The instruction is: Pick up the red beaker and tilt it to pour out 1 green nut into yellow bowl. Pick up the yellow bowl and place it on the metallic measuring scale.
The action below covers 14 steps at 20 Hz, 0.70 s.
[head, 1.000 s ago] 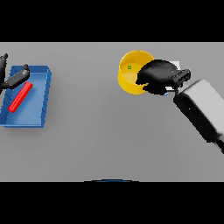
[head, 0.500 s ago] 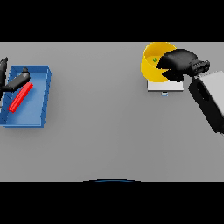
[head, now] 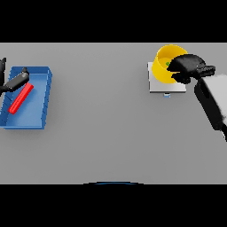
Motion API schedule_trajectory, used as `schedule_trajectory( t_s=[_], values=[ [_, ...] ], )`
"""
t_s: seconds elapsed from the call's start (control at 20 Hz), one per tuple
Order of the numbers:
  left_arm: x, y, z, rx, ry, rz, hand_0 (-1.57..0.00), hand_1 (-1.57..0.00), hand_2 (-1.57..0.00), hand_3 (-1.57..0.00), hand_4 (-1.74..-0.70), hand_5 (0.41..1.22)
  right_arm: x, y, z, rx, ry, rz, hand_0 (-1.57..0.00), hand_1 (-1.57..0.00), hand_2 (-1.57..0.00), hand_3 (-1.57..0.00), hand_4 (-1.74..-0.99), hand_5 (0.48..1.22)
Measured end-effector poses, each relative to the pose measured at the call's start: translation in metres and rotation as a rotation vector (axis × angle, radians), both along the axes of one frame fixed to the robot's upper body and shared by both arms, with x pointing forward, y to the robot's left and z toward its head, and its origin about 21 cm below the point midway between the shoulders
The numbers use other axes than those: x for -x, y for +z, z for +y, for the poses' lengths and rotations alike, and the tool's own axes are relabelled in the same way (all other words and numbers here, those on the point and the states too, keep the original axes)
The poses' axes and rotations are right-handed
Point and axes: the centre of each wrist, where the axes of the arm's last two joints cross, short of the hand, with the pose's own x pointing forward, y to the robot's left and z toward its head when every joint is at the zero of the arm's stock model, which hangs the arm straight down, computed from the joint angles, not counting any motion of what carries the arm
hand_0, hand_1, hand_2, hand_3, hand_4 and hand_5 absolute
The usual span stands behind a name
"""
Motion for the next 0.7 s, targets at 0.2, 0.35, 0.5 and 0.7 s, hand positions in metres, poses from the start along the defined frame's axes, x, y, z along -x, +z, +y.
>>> schedule_trajectory(
  t_s=[0.2, 0.35, 0.5, 0.7],
  values=[
    [-0.002, 0.003, -0.002, 0.005, 0.000, -0.010, 0.00, 0.00, 0.00, 0.00, -0.81, 0.728, -0.004, -0.009, 0.000, -0.007, -0.025, 0.007, -1.57, -1.48, -1.57, -1.51, -1.727, 1.221],
    [-0.003, 0.005, -0.002, 0.003, 0.002, -0.018, 0.00, 0.00, 0.00, 0.00, -0.81, 0.734, -0.007, -0.015, -0.002, -0.021, -0.022, 0.023, -1.53, -1.40, -1.57, -1.32, -1.725, 1.221],
    [-0.003, 0.002, -0.001, 0.007, 0.002, -0.007, 0.00, 0.00, 0.00, 0.00, -0.81, 0.745, -0.009, -0.015, -0.003, -0.034, -0.035, 0.051, -1.52, -1.35, -1.35, -0.91, -1.596, 1.134],
    [-0.006, -0.001, -0.004, 0.006, 0.001, 0.004, 0.00, 0.00, 0.00, 0.00, -0.81, 0.742, -0.010, -0.017, -0.001, -0.039, -0.047, 0.079, -0.62, -0.55, -0.69, -0.67, -1.444, 0.887]
  ],
)
